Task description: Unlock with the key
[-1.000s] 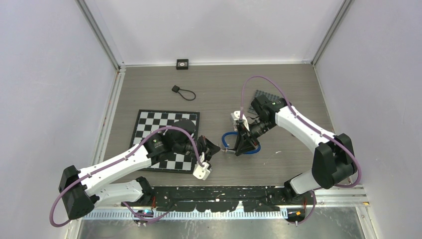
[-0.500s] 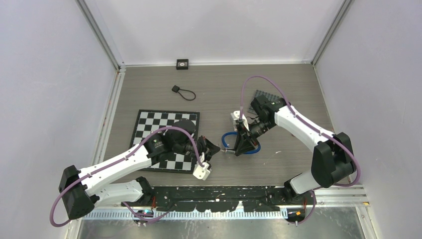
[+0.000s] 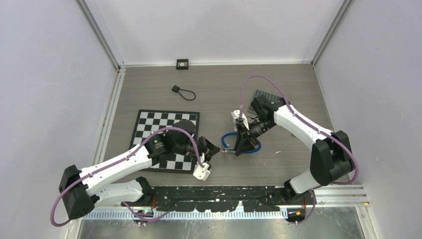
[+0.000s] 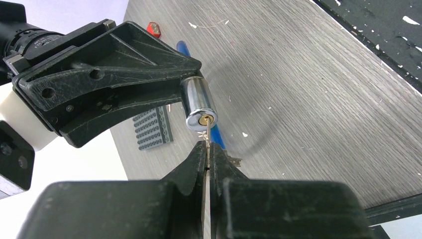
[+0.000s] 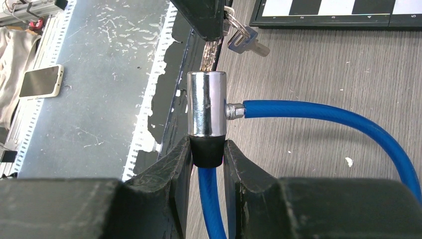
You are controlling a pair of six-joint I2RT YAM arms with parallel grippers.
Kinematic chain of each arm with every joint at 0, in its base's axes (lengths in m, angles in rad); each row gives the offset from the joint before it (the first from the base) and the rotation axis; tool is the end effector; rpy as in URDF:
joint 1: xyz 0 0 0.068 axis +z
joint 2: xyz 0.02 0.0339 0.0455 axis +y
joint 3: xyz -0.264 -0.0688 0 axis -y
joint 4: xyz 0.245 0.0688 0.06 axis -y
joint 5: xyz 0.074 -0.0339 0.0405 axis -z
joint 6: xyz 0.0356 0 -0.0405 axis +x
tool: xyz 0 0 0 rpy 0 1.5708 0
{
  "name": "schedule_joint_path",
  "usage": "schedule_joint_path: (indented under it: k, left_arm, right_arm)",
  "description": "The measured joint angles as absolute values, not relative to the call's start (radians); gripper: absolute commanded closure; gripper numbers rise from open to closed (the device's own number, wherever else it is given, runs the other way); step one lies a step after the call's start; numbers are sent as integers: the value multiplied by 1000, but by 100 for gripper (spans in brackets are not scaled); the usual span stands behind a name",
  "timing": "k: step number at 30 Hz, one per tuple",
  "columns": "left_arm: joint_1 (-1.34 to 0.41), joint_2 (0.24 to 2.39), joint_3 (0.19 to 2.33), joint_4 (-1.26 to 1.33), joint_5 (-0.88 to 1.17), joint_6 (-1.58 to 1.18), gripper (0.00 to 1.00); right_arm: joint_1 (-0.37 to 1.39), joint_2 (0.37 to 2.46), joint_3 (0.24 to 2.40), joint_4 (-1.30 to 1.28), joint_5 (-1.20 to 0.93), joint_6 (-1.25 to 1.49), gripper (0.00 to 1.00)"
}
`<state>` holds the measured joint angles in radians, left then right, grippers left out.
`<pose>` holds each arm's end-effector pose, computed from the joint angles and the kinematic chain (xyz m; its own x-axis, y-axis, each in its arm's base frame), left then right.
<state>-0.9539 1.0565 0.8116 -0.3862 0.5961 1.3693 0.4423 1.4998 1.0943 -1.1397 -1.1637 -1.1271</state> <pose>0.1144 -0.1958 0.2811 0.8499 0.2031 -0.4861 0.5220 -0.4497 0.7247 0.2141 0.1375 0.2473 -0.2156 -0.4978 -0.8401 -0.8979 -0.2372 0.3710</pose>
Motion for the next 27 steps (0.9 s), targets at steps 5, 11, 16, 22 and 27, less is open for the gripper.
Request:
schedule_joint_path:
  k: [5,11,16,22,27]
  left_arm:
    - [-954,1055,794,-351,595,1367,100]
    - [-954,1040,776,-320,582,1359,100]
    - [-954,1029,767,-292,565,1342,100]
    - [-954,1029,764,-285,560,1338,100]
    - [-953,1031,764,-284,561,1338,100]
  right_arm:
    - [436,1503,1094,-1147,-1169,-1128,99]
    - [426,1509,1093,-1148,-1188,-1135,99]
    - [419,1510,1071,-1117,-1223,-1122,100]
    - [417,1510,1055,-1079,-1245,-1092,100]
    - [417,1510,1055,-1074,-1247,-1081,100]
